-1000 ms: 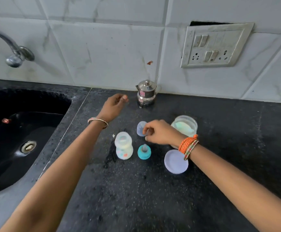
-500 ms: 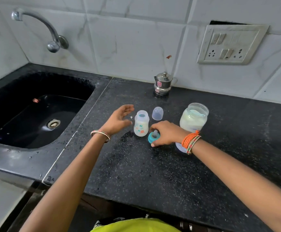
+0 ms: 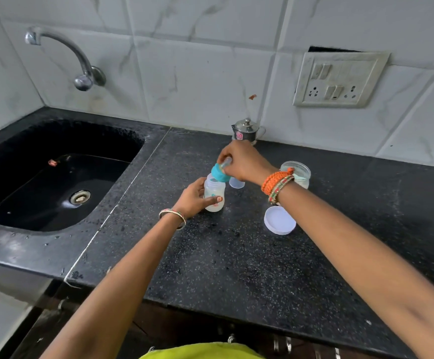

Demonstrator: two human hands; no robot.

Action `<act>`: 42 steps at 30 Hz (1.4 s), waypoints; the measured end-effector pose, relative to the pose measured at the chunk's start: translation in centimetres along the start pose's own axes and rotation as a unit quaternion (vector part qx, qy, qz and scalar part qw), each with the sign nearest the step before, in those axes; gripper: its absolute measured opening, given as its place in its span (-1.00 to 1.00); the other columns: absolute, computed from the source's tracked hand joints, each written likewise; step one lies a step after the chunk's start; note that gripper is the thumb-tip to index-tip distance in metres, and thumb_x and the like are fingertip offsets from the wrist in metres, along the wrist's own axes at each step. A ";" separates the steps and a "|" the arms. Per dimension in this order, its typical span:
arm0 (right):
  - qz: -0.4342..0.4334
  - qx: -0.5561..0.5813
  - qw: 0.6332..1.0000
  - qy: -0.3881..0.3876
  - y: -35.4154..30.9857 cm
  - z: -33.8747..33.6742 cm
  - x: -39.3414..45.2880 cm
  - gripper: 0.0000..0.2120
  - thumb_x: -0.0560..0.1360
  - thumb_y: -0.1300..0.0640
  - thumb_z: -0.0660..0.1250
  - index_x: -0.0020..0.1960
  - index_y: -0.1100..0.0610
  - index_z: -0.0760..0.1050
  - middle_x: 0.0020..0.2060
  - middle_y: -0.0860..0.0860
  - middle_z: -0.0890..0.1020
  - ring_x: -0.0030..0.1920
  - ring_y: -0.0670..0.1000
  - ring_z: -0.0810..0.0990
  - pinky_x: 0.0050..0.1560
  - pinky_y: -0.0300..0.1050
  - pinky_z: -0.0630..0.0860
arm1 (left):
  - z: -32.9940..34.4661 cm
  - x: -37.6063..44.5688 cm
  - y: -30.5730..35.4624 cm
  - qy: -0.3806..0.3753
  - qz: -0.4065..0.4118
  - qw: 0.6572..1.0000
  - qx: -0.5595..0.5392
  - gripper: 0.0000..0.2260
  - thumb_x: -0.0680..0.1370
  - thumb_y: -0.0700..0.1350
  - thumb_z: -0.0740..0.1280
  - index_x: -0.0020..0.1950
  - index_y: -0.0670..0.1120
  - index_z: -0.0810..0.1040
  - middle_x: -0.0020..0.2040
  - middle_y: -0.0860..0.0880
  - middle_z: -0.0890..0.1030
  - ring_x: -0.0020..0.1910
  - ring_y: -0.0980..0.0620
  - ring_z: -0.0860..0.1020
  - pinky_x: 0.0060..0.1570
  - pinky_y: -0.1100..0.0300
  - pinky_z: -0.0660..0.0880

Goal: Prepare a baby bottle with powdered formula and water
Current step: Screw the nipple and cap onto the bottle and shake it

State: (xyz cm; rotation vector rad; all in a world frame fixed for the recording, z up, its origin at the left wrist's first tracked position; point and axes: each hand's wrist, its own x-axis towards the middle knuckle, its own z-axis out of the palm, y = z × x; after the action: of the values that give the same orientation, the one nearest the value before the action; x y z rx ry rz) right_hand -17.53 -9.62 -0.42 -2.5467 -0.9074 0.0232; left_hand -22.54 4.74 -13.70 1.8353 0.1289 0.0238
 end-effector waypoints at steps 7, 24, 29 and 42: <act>-0.014 -0.063 0.994 -0.094 -1.6 1.2 1.8 -0.81 0.41 0.36 0.40 -0.03 0.17 0.66 0.07 0.12 0.64 -0.13 0.04 0.57 -0.16 -0.19 0.48 | 0.5 -0.3 0.0 0.021 0.000 1.000 -0.022 -0.53 0.41 -0.23 0.49 0.27 -0.17 0.43 0.21 -0.11 0.58 0.17 -0.01 0.56 0.25 0.08 0.46; -0.113 -0.171 0.960 -0.192 -1.2 1.9 2.2 -0.61 0.38 0.37 0.38 0.17 0.13 0.44 0.15 0.15 0.49 0.10 0.15 0.53 -0.03 0.00 0.52 | 0.1 0.3 -0.9 0.019 0.000 1.000 -0.021 -0.53 0.36 -0.22 0.53 0.24 -0.13 0.50 0.16 -0.09 0.63 0.13 0.03 0.60 0.21 0.11 0.50; -0.125 -0.177 0.957 -0.194 -1.0 1.1 2.7 -0.62 0.30 0.26 0.53 0.09 0.12 0.57 0.11 0.10 0.55 0.09 0.09 0.53 -0.08 -0.09 0.47 | 0.1 0.3 -0.7 0.010 -0.003 1.000 -0.023 -0.55 0.36 -0.26 0.52 0.21 -0.13 0.51 0.15 -0.10 0.63 0.11 0.03 0.61 0.20 0.13 0.50; -0.094 -0.252 0.962 0.058 -0.4 1.6 1.1 -0.37 0.48 -0.39 0.07 -0.41 0.12 0.47 -0.48 0.00 0.47 -0.35 0.05 0.47 -0.28 -0.13 0.27 | 0.3 0.1 -0.8 0.011 -0.005 1.000 -0.026 -0.51 0.37 -0.24 0.51 0.27 -0.13 0.46 0.21 -0.08 0.59 0.18 0.02 0.57 0.24 0.14 0.46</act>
State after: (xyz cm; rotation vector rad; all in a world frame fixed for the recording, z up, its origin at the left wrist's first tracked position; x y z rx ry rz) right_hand -17.19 -8.02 -1.61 -2.8592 -1.2293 -0.4663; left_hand -22.48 4.63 -14.53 1.7825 0.1526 0.0406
